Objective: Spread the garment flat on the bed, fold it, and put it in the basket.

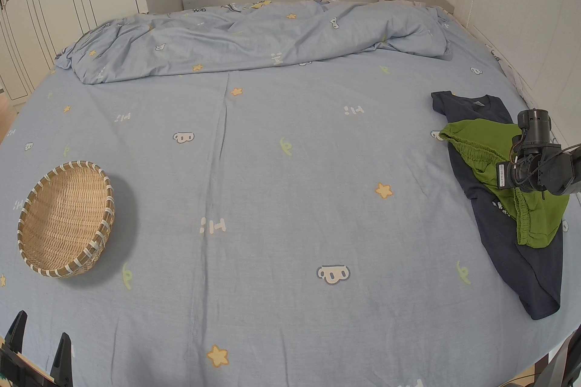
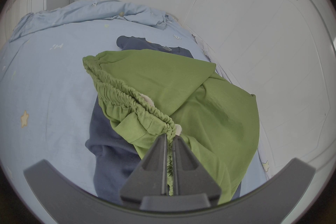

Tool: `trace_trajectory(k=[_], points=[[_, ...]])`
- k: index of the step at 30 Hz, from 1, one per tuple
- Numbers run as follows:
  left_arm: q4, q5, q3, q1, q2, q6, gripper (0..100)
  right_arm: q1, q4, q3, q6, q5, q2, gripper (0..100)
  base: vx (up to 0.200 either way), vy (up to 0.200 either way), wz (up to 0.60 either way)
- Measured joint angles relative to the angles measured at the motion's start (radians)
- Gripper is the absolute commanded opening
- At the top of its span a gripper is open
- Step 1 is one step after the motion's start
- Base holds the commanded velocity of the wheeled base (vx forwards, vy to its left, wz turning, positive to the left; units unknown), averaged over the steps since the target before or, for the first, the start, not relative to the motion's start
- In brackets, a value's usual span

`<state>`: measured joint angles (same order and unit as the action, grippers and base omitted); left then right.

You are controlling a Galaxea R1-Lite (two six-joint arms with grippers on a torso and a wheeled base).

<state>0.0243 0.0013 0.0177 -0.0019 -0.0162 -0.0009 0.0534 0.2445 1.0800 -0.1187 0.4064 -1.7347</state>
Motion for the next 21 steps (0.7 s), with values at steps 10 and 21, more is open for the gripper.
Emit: trace_trajectory(k=[10,21], points=[[0.0,0.0,0.0,0.0,0.0,0.0,100,-0.017,-0.208,0.068,0.154,-0.084,0.053,0,0.0,0.0,0.0],[0.0,0.0,0.0,0.0,0.0,0.001,100,-0.169,-0.612,0.213,0.387,-0.419,0.31,0,0.0,0.0,0.0]])
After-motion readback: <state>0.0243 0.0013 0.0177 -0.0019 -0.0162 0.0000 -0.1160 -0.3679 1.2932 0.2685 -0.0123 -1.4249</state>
